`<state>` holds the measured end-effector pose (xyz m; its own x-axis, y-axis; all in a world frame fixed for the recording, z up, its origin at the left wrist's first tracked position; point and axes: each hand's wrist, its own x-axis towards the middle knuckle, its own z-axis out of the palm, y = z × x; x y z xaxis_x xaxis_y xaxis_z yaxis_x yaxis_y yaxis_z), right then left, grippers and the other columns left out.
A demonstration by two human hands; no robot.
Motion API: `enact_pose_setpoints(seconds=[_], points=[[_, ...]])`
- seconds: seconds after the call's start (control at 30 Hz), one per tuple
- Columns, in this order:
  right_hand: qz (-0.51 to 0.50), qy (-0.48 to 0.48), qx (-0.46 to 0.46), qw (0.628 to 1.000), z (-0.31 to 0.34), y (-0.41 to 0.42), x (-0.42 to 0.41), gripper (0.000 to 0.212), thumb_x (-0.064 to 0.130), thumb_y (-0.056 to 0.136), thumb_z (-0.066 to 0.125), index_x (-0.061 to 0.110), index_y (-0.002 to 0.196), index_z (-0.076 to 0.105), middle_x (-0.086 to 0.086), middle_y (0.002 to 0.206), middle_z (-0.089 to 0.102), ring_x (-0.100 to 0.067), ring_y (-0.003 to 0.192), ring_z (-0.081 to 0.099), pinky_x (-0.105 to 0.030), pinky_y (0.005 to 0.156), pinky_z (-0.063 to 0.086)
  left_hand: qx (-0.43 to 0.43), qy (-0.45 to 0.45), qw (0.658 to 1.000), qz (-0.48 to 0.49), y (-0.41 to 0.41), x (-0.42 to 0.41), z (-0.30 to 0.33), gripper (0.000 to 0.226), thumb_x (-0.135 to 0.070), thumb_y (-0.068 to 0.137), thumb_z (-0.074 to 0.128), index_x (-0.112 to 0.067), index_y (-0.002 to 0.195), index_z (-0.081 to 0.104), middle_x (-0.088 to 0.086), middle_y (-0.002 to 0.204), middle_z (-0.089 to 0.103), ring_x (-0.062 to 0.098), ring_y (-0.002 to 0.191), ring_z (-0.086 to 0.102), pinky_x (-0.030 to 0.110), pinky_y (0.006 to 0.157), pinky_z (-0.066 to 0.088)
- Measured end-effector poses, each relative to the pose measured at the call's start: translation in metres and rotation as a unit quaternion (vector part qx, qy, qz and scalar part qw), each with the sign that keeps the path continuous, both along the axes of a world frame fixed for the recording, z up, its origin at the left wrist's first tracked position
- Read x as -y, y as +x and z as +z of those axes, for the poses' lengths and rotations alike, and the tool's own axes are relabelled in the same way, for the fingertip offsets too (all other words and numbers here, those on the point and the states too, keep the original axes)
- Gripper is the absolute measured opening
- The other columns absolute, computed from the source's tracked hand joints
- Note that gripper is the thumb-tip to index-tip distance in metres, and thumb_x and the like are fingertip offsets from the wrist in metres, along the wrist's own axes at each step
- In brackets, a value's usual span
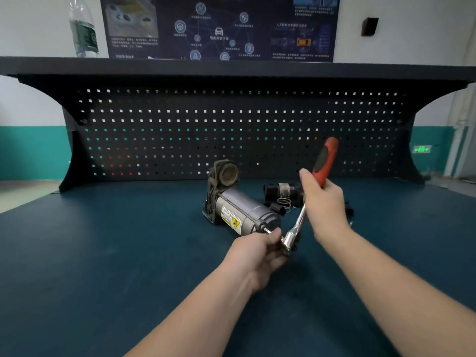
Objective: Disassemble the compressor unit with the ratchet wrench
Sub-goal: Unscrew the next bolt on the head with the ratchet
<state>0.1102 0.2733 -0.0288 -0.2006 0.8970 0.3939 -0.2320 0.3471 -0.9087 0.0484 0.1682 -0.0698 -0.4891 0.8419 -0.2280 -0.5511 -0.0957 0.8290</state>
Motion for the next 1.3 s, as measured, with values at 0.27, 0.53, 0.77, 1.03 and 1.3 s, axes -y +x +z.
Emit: enact_pose_setpoints(seconds=[0.27, 0.53, 0.77, 1.03, 1.3], points=[[-0.030, -0.043, -0.069, 0.996, -0.026, 0.006, -0.005, 0.029, 0.040, 0.086, 0.062, 0.023, 0.064, 0.055, 0.015, 0.048, 0.053, 0.000, 0.047, 0.050, -0.016, 0.050, 0.041, -0.132, -0.099, 0.986, -0.005, -0.002, -0.001, 0.008, 0.014, -0.014, 0.088, 0.063, -0.003, 0.095, 0.061, 0.011, 0.078, 0.065, 0.018, 0.061, 0.061, 0.029, 0.052, 0.055], [0.030, 0.325, 0.008, 0.945, -0.010, 0.013, 0.041, 0.042, 0.051, 0.076, 0.063, 0.019, 0.054, 0.046, -0.009, 0.052, 0.055, -0.023, 0.050, 0.054, -0.031, 0.053, 0.044, -0.020, -0.047, 0.998, -0.043, 0.004, 0.002, 0.005, 0.014, -0.010, 0.094, 0.053, -0.001, 0.085, 0.060, 0.015, 0.083, 0.062, 0.027, 0.074, 0.059, 0.033, 0.063, 0.052], [0.016, -0.190, 0.027, 0.981, -0.025, 0.015, -0.016, 0.037, 0.046, 0.084, 0.062, 0.015, 0.069, 0.049, 0.004, 0.045, 0.041, -0.009, 0.033, 0.036, -0.021, 0.037, 0.028, 0.003, -0.037, 0.999, -0.032, 0.007, 0.002, 0.006, 0.010, -0.007, 0.095, 0.050, 0.001, 0.097, 0.056, 0.015, 0.083, 0.063, 0.025, 0.074, 0.059, 0.039, 0.075, 0.049], [0.014, 0.166, 0.003, 0.986, -0.009, 0.020, 0.010, 0.038, 0.054, 0.075, 0.065, 0.027, 0.053, 0.049, 0.016, 0.043, 0.042, 0.001, 0.042, 0.038, -0.011, 0.045, 0.033, -0.033, -0.040, 0.999, -0.011, 0.005, 0.000, -0.002, 0.023, -0.021, 0.085, 0.067, 0.001, 0.094, 0.063, 0.013, 0.073, 0.068, 0.025, 0.068, 0.064, 0.032, 0.057, 0.056], [0.031, -0.169, 0.048, 0.984, -0.023, 0.015, -0.017, 0.033, 0.041, 0.085, 0.060, 0.020, 0.062, 0.047, 0.008, 0.037, 0.037, -0.008, 0.029, 0.030, -0.017, 0.035, 0.025, -0.004, -0.035, 0.999, -0.019, 0.007, -0.003, -0.002, 0.022, -0.014, 0.091, 0.058, 0.001, 0.107, 0.060, 0.014, 0.080, 0.066, 0.025, 0.071, 0.061, 0.033, 0.061, 0.055]])
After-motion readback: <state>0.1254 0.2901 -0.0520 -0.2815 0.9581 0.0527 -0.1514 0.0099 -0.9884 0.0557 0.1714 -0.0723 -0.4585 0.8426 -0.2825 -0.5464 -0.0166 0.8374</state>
